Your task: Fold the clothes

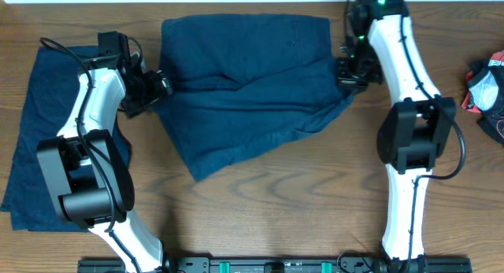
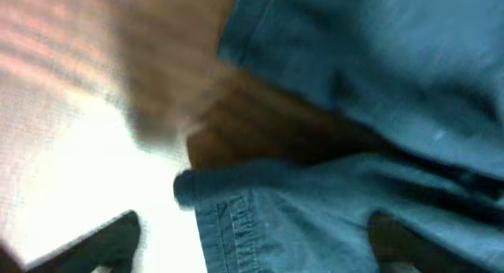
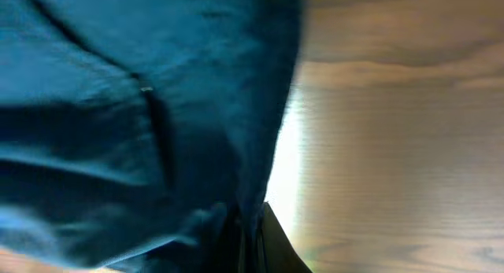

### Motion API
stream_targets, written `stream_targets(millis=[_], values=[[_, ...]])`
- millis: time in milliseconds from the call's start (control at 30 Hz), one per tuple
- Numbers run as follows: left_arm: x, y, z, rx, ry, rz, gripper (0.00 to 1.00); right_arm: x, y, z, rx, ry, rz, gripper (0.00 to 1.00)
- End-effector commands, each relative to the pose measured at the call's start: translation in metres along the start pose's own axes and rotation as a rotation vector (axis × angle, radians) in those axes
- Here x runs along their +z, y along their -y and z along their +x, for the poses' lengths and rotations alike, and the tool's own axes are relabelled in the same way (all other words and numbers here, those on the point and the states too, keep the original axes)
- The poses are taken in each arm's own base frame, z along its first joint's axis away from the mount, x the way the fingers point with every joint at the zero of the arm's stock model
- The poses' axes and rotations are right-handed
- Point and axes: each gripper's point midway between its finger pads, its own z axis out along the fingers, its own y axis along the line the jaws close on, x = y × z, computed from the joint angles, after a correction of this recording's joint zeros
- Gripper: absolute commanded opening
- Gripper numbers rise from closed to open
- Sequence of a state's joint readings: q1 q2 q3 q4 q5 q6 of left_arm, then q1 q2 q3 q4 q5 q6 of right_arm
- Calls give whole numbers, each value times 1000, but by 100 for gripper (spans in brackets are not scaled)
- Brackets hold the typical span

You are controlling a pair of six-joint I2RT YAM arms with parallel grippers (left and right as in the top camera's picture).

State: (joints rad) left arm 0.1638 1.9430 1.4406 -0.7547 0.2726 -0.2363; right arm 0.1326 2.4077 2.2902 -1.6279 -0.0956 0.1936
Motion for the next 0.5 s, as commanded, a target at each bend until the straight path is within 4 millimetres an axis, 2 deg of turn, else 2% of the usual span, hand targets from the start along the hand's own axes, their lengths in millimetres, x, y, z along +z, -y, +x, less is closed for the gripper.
stream_targets(millis=[0,100,300,467], values=[[-4,-8,5,-2,-31,-32,98,-19,-5,-4,-2,70,3,1],[-16,-9,18,-11,-65,-41,98,-20,0,-6,11,73,-3,1],[-54,9,55,-25,-158,35,99,-21,8,-10,28,85,-7,1],[-83,9,79,-19,-139,48,98,-22,12,-19,24,117,-15,1]])
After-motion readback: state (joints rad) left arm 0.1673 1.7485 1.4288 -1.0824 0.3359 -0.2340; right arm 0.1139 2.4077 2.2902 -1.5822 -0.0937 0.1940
